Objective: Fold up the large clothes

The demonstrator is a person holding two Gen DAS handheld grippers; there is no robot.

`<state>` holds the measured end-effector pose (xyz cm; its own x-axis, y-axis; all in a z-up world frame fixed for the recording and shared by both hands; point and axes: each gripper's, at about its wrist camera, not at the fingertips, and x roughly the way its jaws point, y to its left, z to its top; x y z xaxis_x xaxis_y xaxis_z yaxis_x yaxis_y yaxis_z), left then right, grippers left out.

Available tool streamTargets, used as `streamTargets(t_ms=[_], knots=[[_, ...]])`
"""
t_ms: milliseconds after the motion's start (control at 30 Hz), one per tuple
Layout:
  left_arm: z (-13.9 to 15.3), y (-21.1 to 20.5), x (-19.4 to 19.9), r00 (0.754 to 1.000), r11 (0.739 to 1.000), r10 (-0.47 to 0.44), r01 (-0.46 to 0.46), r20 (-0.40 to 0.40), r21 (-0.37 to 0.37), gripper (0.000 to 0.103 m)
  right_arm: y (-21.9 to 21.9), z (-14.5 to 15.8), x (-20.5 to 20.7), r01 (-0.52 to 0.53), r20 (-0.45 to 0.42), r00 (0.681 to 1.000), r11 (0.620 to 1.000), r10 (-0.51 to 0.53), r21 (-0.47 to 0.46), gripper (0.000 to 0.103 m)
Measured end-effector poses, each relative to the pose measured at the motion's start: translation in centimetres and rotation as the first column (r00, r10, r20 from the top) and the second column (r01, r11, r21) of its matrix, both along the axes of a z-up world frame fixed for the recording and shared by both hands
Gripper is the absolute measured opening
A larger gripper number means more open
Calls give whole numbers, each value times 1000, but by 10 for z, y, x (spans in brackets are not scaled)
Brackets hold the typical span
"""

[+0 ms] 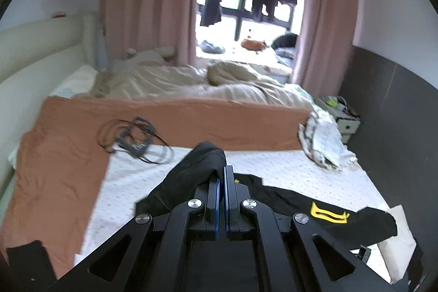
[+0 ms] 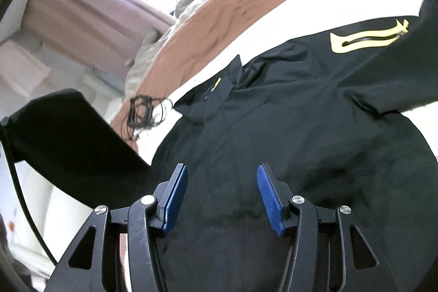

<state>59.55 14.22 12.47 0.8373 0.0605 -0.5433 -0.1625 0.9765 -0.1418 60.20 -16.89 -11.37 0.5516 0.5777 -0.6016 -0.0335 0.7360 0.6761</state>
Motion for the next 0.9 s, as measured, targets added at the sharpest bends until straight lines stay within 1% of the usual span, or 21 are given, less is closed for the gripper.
streamTargets(t_ms=[100, 200, 267, 300, 367, 400, 433, 467, 500, 533, 567, 667, 700, 733, 767, 833, 900], knots=[[-24, -18, 17, 999, 999, -39, 39, -35, -8, 2, -13, -4, 3, 27, -17, 1000, 1000, -26, 12, 54], [-49, -31, 28, 995, 996, -72, 68, -64, -55, 2, -25, -12, 7, 58, -49, 997, 998, -56, 38, 54], [-66, -36, 36, 992, 991, -91, 82, -89, -103, 2, -32, -15, 9, 75, -64, 995, 996, -72, 51, 54], [-77, -39, 40, 989, 987, -98, 82, -112, -140, 2, -35, -16, 10, 83, -69, 994, 995, -79, 56, 54], [-103, -42, 46, 978, 971, -110, 68, -176, -231, 7, -39, -17, 11, 94, -76, 993, 994, -89, 62, 54], [-121, -43, 47, 970, 949, -127, 58, -207, -309, 20, -41, -18, 12, 99, -79, 992, 993, -94, 63, 54], [-135, -46, 49, 964, 930, -142, 53, -223, -363, 47, -42, -18, 12, 104, -81, 992, 993, -99, 64, 54], [-149, -48, 47, 960, 910, -156, 49, -231, -412, 62, -44, -19, 13, 110, -85, 991, 992, -105, 64, 54], [-163, -51, 42, 963, 890, -159, 43, -220, -455, 82, -45, -20, 14, 117, -90, 990, 991, -111, 64, 54], [-174, -53, 34, 968, 876, -155, 41, -200, -481, 87, -46, -21, 14, 120, -92, 989, 991, -114, 63, 54], [-180, -56, 30, 971, 865, -153, 41, -186, -500, 87, -47, -22, 13, 123, -94, 989, 991, -117, 61, 54], [-205, -53, 4, 978, 806, -132, 11, -162, -592, 88, -47, -23, 14, 126, -100, 988, 991, -121, 48, 54], [-209, -52, -3, 980, 797, -124, 3, -158, -603, 88, -46, -23, 14, 126, -99, 988, 991, -122, 39, 54], [-213, -48, -12, 982, 794, -108, -7, -152, -608, 88, -45, -23, 14, 124, -97, 988, 992, -121, 31, 54], [-216, -46, -19, 986, 796, -81, -25, -148, -605, 88, -42, -22, 14, 118, -93, 989, 993, -116, 18, 54], [-224, -35, -37, 989, 807, -14, -77, -148, -586, 88, -34, -19, 13, 99, -82, 992, 995, -99, -11, 54], [-231, -21, -50, 986, 802, 48, -132, -157, -583, 88, -20, -16, 14, 66, -63, 996, 997, -69, -47, 54]])
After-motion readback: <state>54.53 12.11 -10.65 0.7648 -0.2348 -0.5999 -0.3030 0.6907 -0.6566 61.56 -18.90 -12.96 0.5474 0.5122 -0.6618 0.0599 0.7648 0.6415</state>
